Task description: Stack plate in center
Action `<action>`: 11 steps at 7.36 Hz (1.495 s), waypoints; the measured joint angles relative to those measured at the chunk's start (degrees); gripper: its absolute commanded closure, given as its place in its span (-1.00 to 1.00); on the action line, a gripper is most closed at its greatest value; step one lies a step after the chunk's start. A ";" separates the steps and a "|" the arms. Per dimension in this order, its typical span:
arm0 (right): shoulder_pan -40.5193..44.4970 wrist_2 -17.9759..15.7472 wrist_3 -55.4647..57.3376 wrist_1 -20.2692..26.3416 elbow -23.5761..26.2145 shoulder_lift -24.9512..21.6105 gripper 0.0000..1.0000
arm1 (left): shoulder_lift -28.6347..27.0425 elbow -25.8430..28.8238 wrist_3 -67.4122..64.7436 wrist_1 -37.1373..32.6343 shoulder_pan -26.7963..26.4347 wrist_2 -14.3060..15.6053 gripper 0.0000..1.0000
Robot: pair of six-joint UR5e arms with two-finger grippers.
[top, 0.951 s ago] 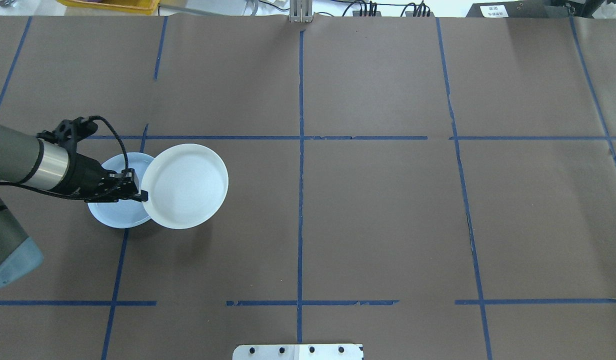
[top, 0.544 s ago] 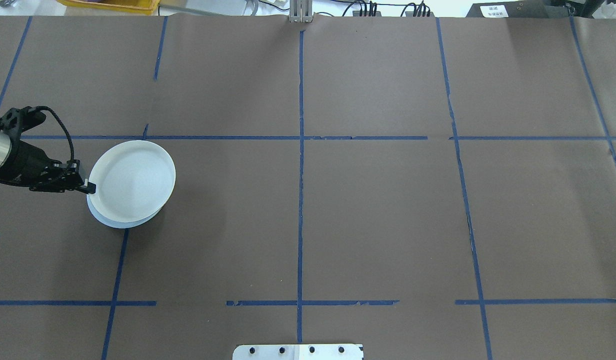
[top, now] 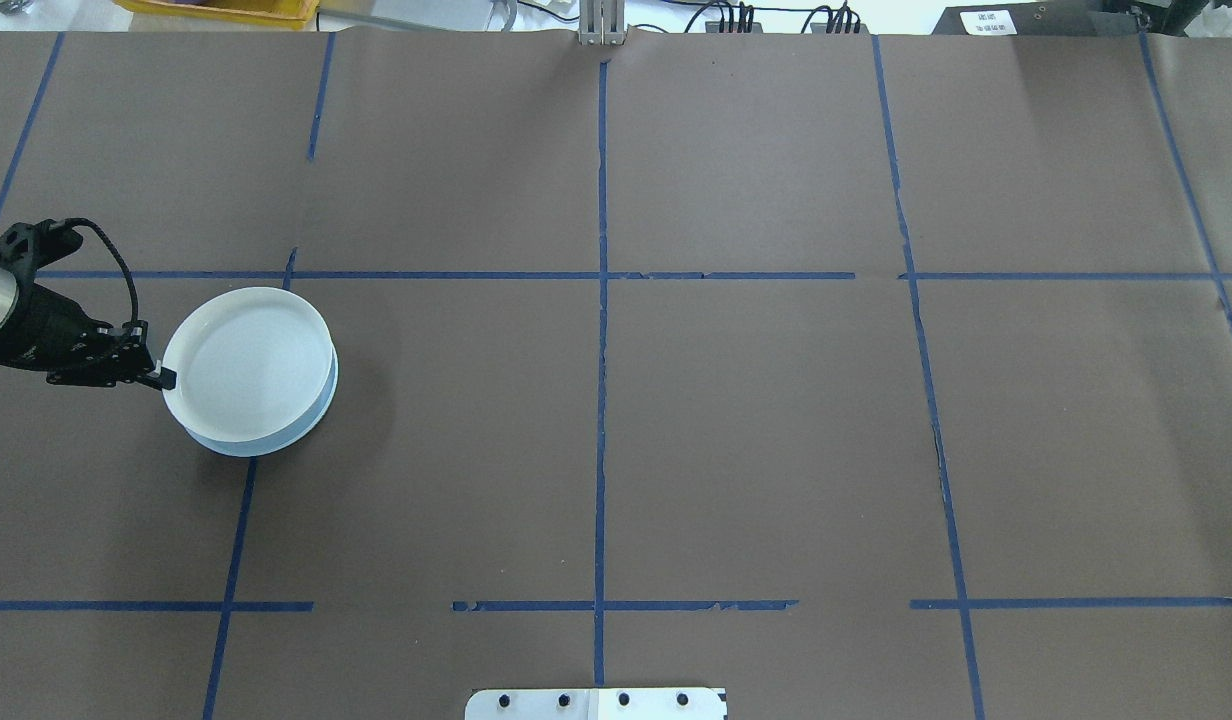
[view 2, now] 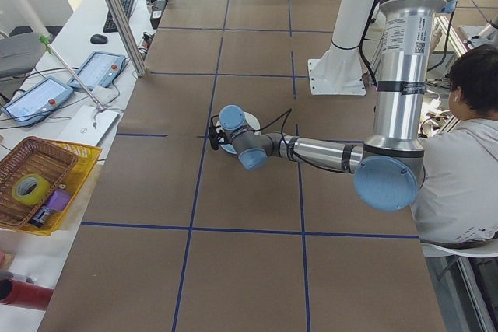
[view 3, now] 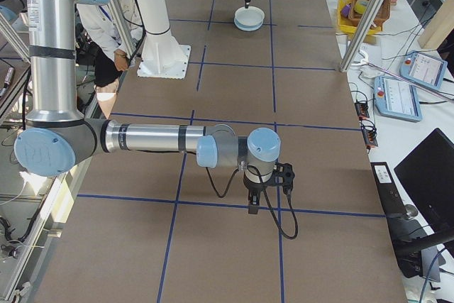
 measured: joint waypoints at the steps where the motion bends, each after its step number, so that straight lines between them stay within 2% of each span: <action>1: 0.02 -0.01 0.00 0.00 0.00 0.00 -1.00 | -0.10 0.62 0.00 0.00 0.02 -0.04 1.00; 2: 0.03 -0.01 -0.01 0.00 0.00 0.00 -1.00 | -0.16 0.92 0.00 0.00 0.04 -0.06 1.00; 3: 0.02 0.00 0.00 0.00 0.00 0.00 -1.00 | -0.18 1.03 -0.01 0.00 0.04 -0.07 -0.54; 4: 0.01 0.04 0.00 0.00 0.00 0.00 -1.00 | -0.18 1.13 -0.07 0.00 0.04 -0.06 -1.00; 6: 0.00 0.07 -0.05 0.00 0.00 0.00 -1.00 | -0.11 1.24 -0.22 0.00 0.03 -0.08 -1.00; 8: 0.00 0.06 -0.01 0.00 0.00 0.00 -1.00 | 0.21 0.88 0.66 0.07 -0.99 -1.49 -1.00; 11: 0.00 0.01 -0.02 0.00 0.00 0.00 -1.00 | 1.44 1.06 13.96 2.57 -9.36 -2.24 -1.00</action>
